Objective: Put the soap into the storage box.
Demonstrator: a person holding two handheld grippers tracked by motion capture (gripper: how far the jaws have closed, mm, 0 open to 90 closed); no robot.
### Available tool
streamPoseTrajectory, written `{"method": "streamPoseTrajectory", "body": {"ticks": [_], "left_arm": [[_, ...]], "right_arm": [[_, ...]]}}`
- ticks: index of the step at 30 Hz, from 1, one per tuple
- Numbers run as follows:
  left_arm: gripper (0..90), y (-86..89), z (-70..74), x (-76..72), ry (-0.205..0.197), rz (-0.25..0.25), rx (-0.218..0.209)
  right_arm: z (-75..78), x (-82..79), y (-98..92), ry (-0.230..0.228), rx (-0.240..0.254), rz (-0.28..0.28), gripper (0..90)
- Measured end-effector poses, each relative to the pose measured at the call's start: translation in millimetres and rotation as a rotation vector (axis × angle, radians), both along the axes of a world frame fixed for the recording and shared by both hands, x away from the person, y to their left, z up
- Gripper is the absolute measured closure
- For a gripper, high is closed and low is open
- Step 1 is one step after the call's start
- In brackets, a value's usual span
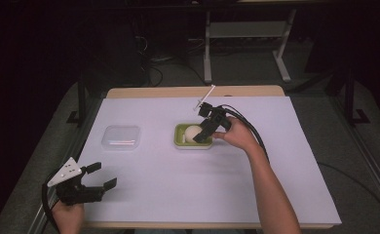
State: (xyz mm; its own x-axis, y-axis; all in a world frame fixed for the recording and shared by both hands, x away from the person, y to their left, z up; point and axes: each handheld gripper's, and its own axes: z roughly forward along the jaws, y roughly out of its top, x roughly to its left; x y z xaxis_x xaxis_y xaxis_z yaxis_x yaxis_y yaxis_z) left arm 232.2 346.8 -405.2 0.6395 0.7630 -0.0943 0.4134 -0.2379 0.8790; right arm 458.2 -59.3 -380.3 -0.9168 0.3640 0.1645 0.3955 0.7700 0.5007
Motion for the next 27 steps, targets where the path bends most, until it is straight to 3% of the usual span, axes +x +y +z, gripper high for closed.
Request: {"method": "streamPoseTrajectory", "body": {"ticks": [7,27], "left_arm": [[13.3,0.3,0.0,-0.6,-0.001,0.002,0.004],[13.2,0.3,-0.6,-0.2,0.006,0.004,0.012]], "right_arm": [[-0.6,-4.4,-7.7,0.0,0.041,-0.007,22.6],[-1.0,-20.8,-25.0,-0.017,0.091,-0.013,22.7]]}}
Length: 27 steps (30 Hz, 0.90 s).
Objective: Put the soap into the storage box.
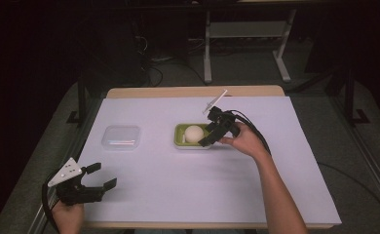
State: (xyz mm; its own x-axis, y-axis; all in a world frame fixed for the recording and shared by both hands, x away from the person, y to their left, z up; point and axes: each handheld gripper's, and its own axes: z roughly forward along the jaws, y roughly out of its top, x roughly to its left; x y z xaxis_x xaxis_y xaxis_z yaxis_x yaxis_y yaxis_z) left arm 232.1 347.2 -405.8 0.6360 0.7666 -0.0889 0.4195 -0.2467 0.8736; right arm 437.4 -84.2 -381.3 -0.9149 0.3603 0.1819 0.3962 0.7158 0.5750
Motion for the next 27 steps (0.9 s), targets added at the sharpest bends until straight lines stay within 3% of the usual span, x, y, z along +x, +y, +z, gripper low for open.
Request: {"method": "streamPoseTrajectory", "body": {"ticks": [14,27], "left_arm": [[13.3,-0.2,0.3,-0.2,0.001,-0.001,0.003],[13.2,-0.6,0.3,0.1,0.0,0.002,0.0]], "right_arm": [[7.7,-9.9,-11.1,-0.028,0.027,0.002,22.8],[3.0,-24.1,-22.6,-0.03,0.036,-0.019,22.8]]}}
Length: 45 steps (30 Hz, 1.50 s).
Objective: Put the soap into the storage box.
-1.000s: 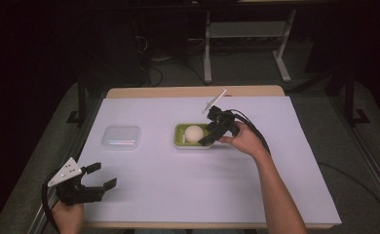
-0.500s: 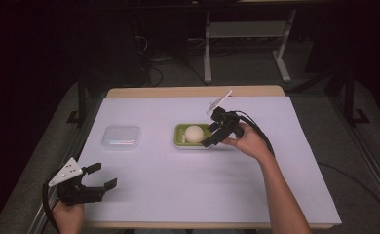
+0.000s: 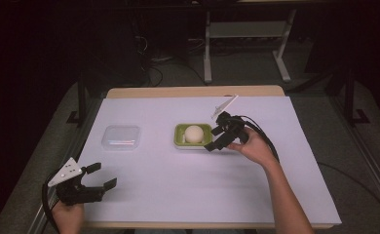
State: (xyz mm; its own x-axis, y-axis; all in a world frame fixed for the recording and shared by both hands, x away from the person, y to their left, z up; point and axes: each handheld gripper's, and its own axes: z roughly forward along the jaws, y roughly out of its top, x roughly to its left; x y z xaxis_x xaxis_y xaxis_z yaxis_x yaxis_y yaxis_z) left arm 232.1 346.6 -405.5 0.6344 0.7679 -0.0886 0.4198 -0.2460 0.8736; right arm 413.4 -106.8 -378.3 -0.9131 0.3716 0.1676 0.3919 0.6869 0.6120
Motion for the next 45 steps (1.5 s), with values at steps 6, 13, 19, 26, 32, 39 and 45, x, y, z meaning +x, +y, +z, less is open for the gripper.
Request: {"method": "streamPoseTrajectory", "body": {"ticks": [6,13,19,26,32,39,45], "left_arm": [[13.2,0.4,-0.2,-0.1,0.005,-0.002,-0.007],[13.3,0.3,0.1,0.2,0.005,-0.005,0.004],[13.2,-0.5,0.2,0.0,0.001,-0.007,0.004],[13.2,-0.8,0.1,0.0,0.0,-0.007,0.004],[13.2,-0.7,0.5,-0.5,0.004,-0.008,0.012],[13.3,-1.1,-0.1,-0.2,0.0,-0.008,0.007],[13.3,-2.1,-0.3,-0.1,0.004,-0.008,0.008]], "right_arm": [[-1.2,-5.7,-6.3,-0.007,-0.002,-0.002,22.8],[-1.7,-14.0,-13.8,-0.011,-0.007,-0.01,22.9],[-5.4,-19.8,-20.5,0.0,-0.003,-0.016,22.8],[-9.3,-29.7,-26.9,0.001,0.001,-0.029,22.7],[-9.9,-36.6,-32.4,-0.006,0.01,-0.032,22.9],[-12.8,-43.4,-38.7,-0.01,-0.001,-0.036,22.8],[-13.1,-51.1,-45.0,-0.007,0.01,-0.052,22.9]]}}
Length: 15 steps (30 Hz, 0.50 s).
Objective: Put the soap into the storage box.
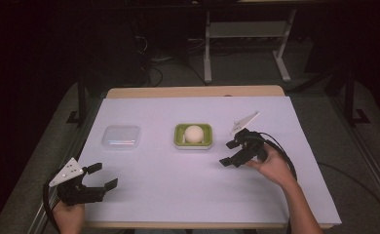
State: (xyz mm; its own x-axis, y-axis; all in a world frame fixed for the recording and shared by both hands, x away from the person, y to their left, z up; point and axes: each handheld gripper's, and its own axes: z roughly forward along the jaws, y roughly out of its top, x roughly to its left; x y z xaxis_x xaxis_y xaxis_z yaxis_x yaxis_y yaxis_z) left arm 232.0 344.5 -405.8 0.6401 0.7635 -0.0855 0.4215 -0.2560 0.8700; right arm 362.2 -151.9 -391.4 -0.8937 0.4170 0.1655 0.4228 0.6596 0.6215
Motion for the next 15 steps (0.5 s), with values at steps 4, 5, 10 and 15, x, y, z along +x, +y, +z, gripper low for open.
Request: {"method": "streamPoseTrajectory", "body": {"ticks": [4,5,10,15], "left_arm": [[13.3,-0.4,0.0,-0.1,-0.001,0.001,-0.002],[13.2,-0.3,0.0,0.0,0.0,0.001,-0.002],[13.2,-0.7,0.0,-0.1,-0.001,0.0,-0.001],[13.2,-0.9,-0.1,0.2,-0.001,0.0,-0.002]], "right_arm": [[-2.9,-4.8,-4.0,0.005,-0.001,-0.006,22.8],[-3.3,-5.8,-4.6,0.005,-0.008,-0.004,22.8],[-1.7,-12.3,-7.4,-0.005,0.002,-0.01,23.1],[-3.8,-18.3,-12.2,-0.002,0.006,-0.017,23.1]]}}
